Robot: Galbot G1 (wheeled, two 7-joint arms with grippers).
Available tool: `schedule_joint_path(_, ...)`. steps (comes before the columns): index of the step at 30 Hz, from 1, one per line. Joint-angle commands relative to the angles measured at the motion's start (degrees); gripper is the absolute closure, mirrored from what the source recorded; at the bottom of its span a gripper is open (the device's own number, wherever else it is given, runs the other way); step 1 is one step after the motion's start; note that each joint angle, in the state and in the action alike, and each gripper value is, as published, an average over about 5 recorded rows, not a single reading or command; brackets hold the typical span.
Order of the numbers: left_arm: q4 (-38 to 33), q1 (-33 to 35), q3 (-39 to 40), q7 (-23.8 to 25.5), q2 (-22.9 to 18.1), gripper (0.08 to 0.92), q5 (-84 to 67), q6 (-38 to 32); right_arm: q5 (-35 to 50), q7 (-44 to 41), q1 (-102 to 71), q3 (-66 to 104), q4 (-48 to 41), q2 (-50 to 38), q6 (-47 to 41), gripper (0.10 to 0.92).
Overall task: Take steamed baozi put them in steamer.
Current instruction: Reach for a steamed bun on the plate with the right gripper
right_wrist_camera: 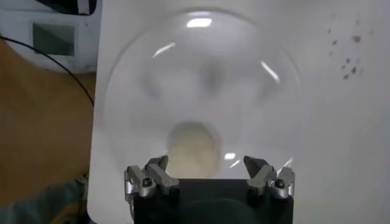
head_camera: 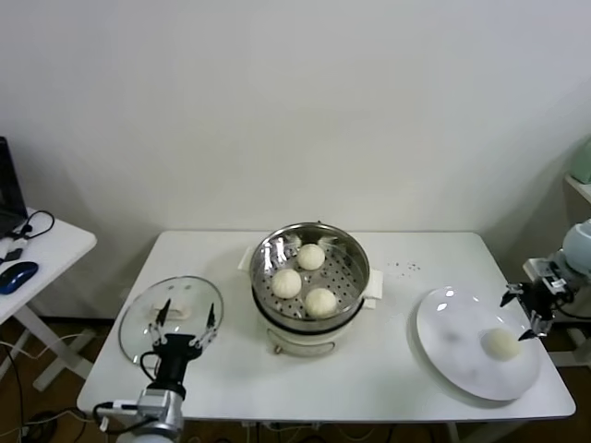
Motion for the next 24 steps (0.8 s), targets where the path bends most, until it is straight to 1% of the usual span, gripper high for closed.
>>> schedule_joint_path(1,0.4,0.1,-0.01,-0.13,-0.32,0.177,0.1,-0.14,-5.1,2.3,-9.6,8.44,-6.92,2.49,0.42,0.203)
schedule_joint_path(11,1.17,-0.29,-0.02,-0.57,-0.3,0.177,0.16,-0.02,-4.92,2.87,-10.85,8.26,-7.47,5.74,0.44,0.203)
schedule_joint_path(24,1.37,-0.43,0.37,-0.75,-0.48,0.177,0.38,-0.05,-6.19,3.19,-10.75,7.27,-7.84,6.74,0.94,0.203)
